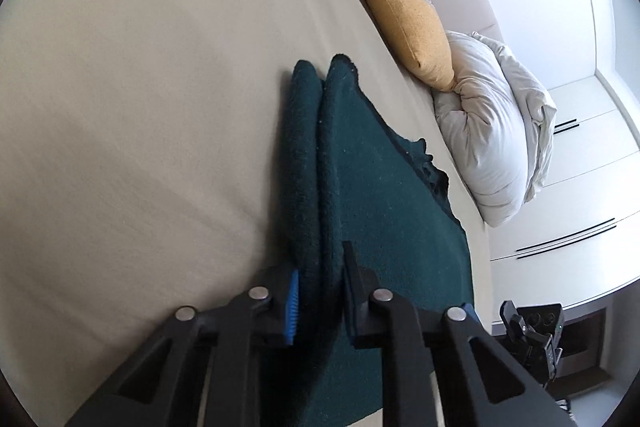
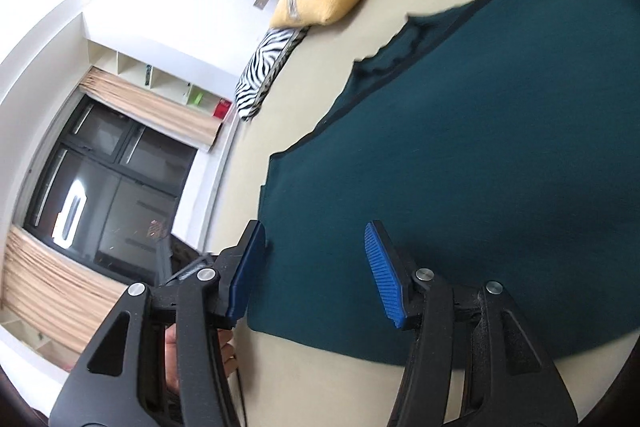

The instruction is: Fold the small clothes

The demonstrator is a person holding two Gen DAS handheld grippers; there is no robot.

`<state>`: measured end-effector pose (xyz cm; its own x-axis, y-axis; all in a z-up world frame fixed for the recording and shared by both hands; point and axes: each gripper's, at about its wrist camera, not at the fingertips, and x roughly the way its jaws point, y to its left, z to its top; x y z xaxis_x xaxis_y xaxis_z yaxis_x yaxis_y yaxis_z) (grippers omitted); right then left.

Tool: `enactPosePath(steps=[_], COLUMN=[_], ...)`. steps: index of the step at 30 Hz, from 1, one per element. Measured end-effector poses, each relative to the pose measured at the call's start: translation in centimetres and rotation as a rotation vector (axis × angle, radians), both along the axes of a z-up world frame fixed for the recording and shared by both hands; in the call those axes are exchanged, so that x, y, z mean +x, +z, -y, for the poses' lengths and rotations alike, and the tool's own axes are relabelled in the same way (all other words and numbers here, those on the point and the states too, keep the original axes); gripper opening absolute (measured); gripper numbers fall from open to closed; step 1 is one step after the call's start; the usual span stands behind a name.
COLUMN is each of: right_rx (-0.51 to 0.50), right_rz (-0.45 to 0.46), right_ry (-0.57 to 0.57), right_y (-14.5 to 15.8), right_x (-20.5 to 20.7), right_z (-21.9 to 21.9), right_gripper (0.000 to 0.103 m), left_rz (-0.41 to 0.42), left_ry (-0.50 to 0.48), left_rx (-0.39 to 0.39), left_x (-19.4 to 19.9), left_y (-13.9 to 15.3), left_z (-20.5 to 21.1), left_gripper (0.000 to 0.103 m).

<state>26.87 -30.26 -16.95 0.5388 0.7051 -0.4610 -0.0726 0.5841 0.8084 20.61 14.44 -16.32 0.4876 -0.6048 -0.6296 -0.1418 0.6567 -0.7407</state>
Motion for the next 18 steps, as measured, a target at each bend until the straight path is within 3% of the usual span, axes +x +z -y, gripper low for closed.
enactPosePath(steps=[3,6,8,9,13,18], right_rx=[0.015,0.006,-0.050,-0.052,0.015,0.102], right_rz=[-0.003,-0.048,-0.114,-0.097,-0.092,-0.067], right_ry=[0.035,0.060,0.071,0.075,0.080,-0.007], right_y=[0.1,-1.3,-3.5,-3.9,-4.0,-2.6], right_x=[0.9,3.2,4.6,4.8,4.5,3.5], right_z=[-0.9,-2.1,-2.6,-2.6,-1.0,4.9], right_gripper=[0.051,0.051,0.041,0.033,0.035,0.041], left_rz=[0.008,0.025,0.040,0.047,0.098,0.177], left_ry=[0.008,0.003,-0.006,-0.011,-0.055,-0.147], left_rx=[-0.036,0.005,0.047,0.059,0.094,0.122], left_x=[-0.3,-0.3,-0.3,-0.1,0.1,1.0], left_y=[0.0,0.7,1.7,2.2,5.5,10.2], left_z=[-0.6,-0.1,0.6,1.0,3.8,10.8], left_gripper=[0.015,0.014,0.013,0.013,0.013,0.013])
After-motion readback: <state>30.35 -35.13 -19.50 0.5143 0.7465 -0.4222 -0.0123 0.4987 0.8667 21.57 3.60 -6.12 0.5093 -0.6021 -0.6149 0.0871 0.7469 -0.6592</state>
